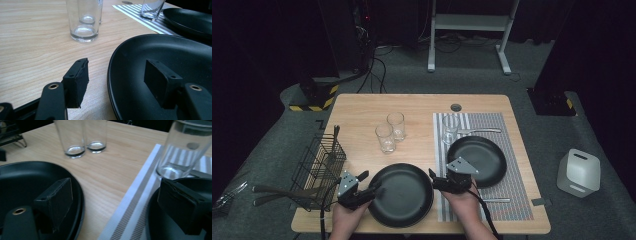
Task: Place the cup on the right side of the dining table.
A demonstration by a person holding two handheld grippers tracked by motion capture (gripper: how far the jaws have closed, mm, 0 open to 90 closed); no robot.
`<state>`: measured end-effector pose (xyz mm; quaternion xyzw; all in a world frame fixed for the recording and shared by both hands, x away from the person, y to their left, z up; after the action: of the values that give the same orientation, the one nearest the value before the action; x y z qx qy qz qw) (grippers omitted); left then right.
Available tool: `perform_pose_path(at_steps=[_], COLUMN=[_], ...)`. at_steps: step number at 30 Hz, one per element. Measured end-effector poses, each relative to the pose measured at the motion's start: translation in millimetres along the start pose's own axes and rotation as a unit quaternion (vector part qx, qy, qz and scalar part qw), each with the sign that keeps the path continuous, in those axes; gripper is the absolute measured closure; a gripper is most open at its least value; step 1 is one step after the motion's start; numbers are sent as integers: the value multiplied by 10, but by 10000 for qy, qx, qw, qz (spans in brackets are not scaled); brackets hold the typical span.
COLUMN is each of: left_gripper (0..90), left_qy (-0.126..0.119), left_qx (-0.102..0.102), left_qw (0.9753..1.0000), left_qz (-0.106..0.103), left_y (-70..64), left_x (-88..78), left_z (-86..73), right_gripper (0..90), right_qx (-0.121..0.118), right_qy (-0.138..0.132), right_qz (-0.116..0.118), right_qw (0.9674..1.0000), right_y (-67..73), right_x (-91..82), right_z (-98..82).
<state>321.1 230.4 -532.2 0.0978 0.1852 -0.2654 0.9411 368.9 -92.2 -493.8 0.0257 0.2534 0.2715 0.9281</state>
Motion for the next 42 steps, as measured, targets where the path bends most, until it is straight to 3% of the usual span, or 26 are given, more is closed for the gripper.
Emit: perform_pose_path(at_steps=[7, 19, 29, 35, 42], left_gripper=[365, 366, 365, 365, 365], left_qy=[1, 14, 17, 16, 28], left_qx=[-8, 15, 26, 6, 14], left_qw=[10000, 10000, 10000, 10000, 10000], left_qz=[-13, -12, -20, -45, -46], left_y=[-5, -5, -4, -7, -9], left_x=[0, 2, 4, 5, 8], left_z=[0, 1, 1, 1, 2], right_gripper=[128, 130, 131, 131, 135], right_qx=[-230, -407, -448, -546, -490], right_qy=[106, 230, 358, 305, 294], right_qz=[179, 357, 462, 506, 556], right_qw=[9995, 9983, 9973, 9968, 9968], right_y=[173, 357, 441, 466, 458], right_x=[-12, -3, 22, 29, 17], right_z=[-156, -327, -426, -478, -505])
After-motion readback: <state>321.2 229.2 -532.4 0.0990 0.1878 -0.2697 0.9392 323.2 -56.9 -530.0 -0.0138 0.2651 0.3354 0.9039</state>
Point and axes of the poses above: each handheld gripper's, and its own axes: x roughly forward along the jaws, z roughly out of its top, y roughly to its left, the point moved 2 cm from there along x, roughly forward along the jaws, and after that the axes turned 12 degrees about x, right-handed, at the moved point
